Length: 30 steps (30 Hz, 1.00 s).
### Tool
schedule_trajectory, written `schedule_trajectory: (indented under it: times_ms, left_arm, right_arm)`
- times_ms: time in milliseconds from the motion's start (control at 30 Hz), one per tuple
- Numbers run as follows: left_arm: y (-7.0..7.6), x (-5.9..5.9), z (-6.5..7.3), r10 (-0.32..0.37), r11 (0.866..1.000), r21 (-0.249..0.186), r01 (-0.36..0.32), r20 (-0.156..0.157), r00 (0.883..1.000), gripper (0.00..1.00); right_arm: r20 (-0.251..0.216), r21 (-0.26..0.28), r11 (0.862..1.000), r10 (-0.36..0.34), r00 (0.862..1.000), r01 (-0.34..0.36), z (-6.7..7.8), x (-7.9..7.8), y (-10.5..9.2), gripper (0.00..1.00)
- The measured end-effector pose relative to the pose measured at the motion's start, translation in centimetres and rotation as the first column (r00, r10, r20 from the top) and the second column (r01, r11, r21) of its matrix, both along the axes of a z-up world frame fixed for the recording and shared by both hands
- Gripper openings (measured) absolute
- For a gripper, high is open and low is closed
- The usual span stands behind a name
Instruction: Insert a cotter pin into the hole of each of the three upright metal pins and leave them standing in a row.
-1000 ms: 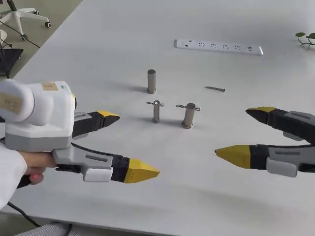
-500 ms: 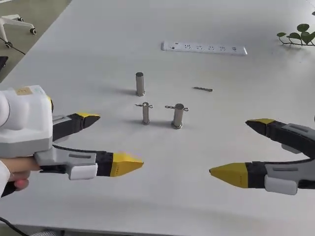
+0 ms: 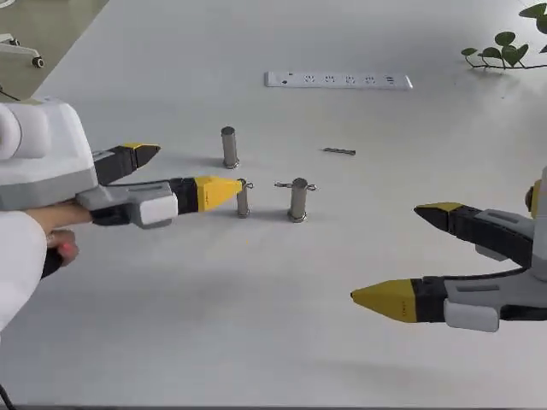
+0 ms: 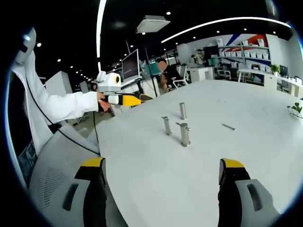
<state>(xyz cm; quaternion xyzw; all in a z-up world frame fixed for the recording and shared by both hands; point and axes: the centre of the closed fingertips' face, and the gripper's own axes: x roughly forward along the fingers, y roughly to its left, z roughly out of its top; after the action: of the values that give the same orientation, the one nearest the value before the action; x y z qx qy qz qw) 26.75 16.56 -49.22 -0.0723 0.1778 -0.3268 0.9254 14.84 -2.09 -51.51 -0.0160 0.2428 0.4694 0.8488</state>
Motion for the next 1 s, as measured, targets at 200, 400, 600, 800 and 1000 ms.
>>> schedule_trajectory:
  times_ms: [200,400,600,800,1000]
  left_arm:
    - [-0.2,4.0,-1.0,0.035,0.999,-0.023,-0.035,-0.009,0.999,0.81]
    - [-1.7,6.2,-2.9,0.004,0.998,0.063,-0.001,-0.045,0.999,0.76]
    - [-1.6,9.0,-4.1,0.09,0.996,-0.01,-0.091,-0.08,0.993,0.58]
    - [-1.5,10.0,-5.7,0.092,0.995,0.037,-0.088,-0.108,0.99,0.49]
    - [-1.7,10.3,-7.4,0.064,0.993,0.11,-0.05,-0.123,0.99,0.4]
  right_arm:
    - [0.014,0.013,1.0,-0.013,1.0,0.013,0.4,-0.1,-0.4,0.96]
    - [0.003,0.006,1.0,-0.019,1.0,0.019,0.1,-0.1,-0.8,0.95]
    - [-0.017,-0.003,1.0,-0.004,1.0,0.004,-0.5,-0.2,-0.7,0.95]
    - [-0.031,0.026,1.0,0.003,0.999,-0.002,-0.5,-0.1,-0.6,0.95]
    - [-0.041,0.046,0.999,0.001,0.999,0.001,-0.6,0.0,-0.3,0.94]
